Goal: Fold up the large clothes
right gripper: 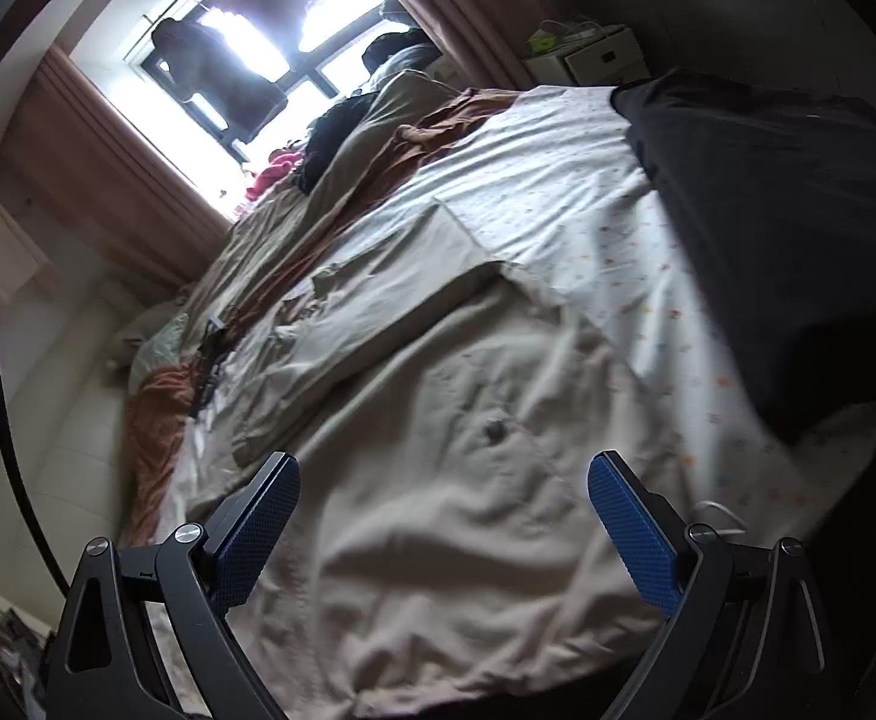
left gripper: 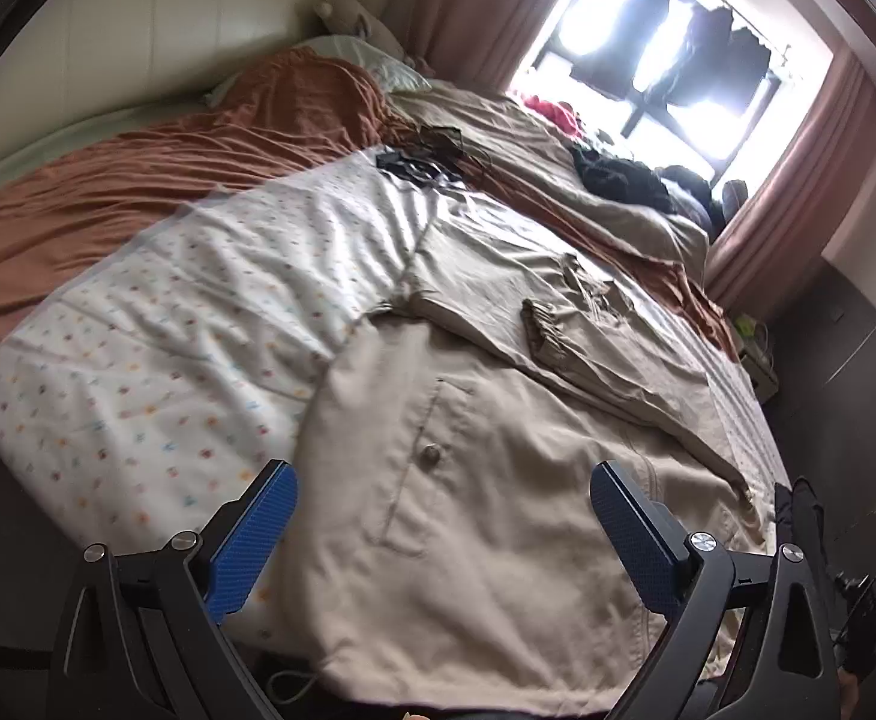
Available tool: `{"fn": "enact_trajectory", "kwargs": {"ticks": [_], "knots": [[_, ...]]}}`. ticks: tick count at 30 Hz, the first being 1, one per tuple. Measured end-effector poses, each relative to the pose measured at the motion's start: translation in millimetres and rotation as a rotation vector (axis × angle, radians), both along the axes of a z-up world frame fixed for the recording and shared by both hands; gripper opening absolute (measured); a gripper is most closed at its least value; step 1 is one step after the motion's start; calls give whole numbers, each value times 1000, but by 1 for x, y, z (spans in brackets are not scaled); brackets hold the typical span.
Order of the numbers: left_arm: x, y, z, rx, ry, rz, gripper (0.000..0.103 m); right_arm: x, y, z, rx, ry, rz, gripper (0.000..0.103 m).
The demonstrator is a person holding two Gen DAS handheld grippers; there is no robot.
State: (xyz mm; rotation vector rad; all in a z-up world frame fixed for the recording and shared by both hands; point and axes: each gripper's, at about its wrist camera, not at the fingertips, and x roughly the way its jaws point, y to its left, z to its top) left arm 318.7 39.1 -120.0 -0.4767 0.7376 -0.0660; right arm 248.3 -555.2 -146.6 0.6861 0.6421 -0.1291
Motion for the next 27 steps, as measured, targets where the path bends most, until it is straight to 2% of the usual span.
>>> {"fn": "enact_trajectory", "kwargs": {"ticks": [4,9,12,14,21,23,27], "knots": [[-21,16,-9,-7,-4,25,99,-19,-9,-7,-38,24,-4,97],[-37,28,-28,-9,34,30,99,-42,-24,-20,-60,37,-1,97],[-45,40,-44,-53,48,38,99,-52,-32,-29,-58,47,-8,96],[-50,45,-53,-73,55,52,99,-58,-40,-38,-41,52,-2,88],[-48,47,-83,-147,96,11,79,-64,-57,-73,63,49,47,80],[-43,45,-88,-157,110,-3,76,-60,-59,-84,115,41,70,72],[-29,40,-101,-201,150,-38,68,-50,-58,-103,188,61,80,72]]}}
